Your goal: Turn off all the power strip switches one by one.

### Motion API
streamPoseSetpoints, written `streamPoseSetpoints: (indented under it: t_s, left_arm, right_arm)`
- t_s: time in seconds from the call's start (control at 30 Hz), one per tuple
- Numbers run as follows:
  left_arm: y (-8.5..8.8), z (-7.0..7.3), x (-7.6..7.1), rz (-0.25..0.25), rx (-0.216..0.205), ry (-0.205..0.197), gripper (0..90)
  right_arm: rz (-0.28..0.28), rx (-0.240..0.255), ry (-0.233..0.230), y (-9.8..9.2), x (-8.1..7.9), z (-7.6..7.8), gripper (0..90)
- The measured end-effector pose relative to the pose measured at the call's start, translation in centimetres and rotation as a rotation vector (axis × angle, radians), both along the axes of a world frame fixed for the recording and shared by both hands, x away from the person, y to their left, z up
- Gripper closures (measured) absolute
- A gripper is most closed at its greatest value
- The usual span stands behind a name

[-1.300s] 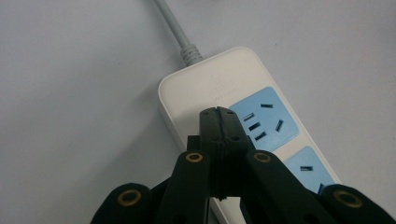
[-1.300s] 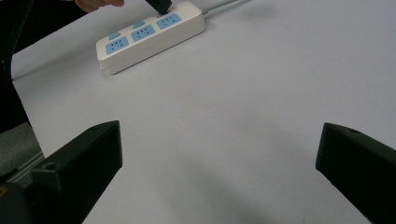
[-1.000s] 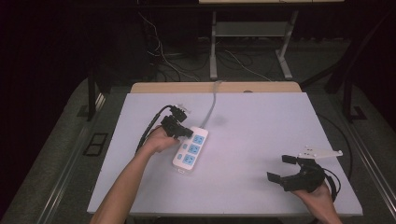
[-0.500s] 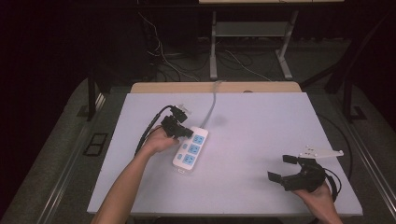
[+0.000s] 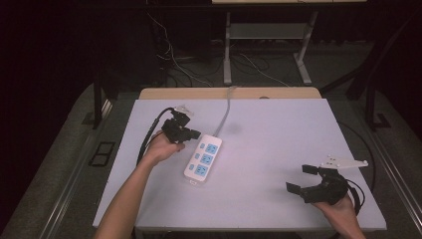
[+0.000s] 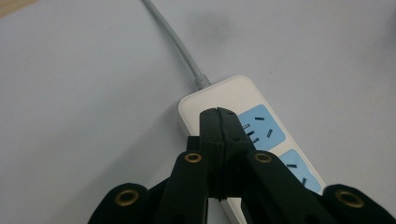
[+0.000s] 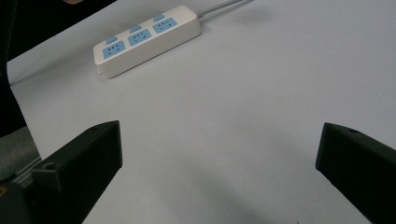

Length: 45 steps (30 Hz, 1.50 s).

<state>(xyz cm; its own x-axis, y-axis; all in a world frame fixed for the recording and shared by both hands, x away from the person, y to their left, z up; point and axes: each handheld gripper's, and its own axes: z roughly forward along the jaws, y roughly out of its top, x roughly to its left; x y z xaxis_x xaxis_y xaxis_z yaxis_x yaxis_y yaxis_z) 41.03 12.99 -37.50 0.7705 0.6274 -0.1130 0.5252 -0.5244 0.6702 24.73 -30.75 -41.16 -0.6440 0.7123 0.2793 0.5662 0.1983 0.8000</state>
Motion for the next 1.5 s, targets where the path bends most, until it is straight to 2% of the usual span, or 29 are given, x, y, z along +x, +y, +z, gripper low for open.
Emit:
streamPoseSetpoints:
  t_s: [0.13,0.43,0.63,0.83,0.93,0.97,1.03,1.2,1.5]
  left_arm:
    - [1.3,0.7,-0.7,0.010,-0.028,-0.015,83.4]
    - [3.6,1.4,-2.9,0.069,-0.093,-0.032,66.2]
    - [4.8,1.1,-4.6,0.114,-0.136,-0.037,44.6]
    - [5.7,0.8,-6.3,0.100,-0.171,-0.036,26.4]
    - [6.1,0.5,-7.1,0.078,-0.209,-0.018,15.6]
    - [6.2,0.4,-7.3,0.085,-0.213,-0.021,12.9]
    - [6.4,0.2,-7.8,0.102,-0.224,-0.029,11.3]
    - [6.5,-0.4,-9.1,0.118,-0.226,-0.031,0.6]
    - [7.0,-2.1,-12.2,0.144,-0.259,-0.060,0.0]
  right_arm:
    - [0.002,0.001,-0.003,0.1,0.0,0.0,0.4]
    - [0.010,0.005,0.002,0.3,-0.1,0.0,0.4]
    - [0.013,0.006,0.002,0.5,-0.1,0.0,0.4]
    - [0.016,0.003,0.003,0.7,0.0,-0.1,0.4]
    - [0.016,0.002,0.005,0.7,0.0,-0.1,0.4]
    - [0.016,0.003,0.005,0.7,0.0,-0.1,0.4]
    - [0.015,0.004,0.005,0.7,0.0,-0.1,0.4]
    - [0.018,0.003,0.008,0.8,0.0,-0.1,0.4]
    - [0.025,-0.001,0.015,0.9,0.0,-0.3,0.4]
